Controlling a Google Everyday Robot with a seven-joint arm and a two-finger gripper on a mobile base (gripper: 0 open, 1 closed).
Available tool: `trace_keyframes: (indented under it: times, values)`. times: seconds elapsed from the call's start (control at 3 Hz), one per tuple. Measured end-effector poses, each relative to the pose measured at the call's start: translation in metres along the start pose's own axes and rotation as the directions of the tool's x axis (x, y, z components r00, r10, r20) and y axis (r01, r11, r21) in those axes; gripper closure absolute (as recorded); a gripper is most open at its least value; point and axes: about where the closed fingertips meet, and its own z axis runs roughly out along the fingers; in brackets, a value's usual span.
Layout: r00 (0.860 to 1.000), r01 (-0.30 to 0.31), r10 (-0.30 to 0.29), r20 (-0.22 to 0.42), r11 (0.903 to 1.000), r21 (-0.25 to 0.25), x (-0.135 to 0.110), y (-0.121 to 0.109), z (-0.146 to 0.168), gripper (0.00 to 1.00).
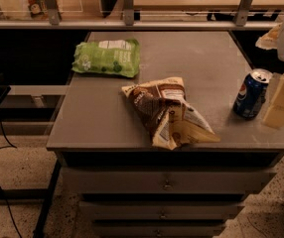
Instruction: Move pepsi can near green rice chip bag
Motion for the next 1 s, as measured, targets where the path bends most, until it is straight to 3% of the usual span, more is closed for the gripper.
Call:
trace_keyframes:
  times: [0.33, 1.0]
  values:
    - [1.000, 0.000, 0.000, 0.000, 1.0000, 0.000, 0.000, 0.000, 0.000, 0.00]
    - [1.000, 0.002, -0.001, -0.011, 0.9964, 0.084, 0.006, -0.022, -0.006, 0.00]
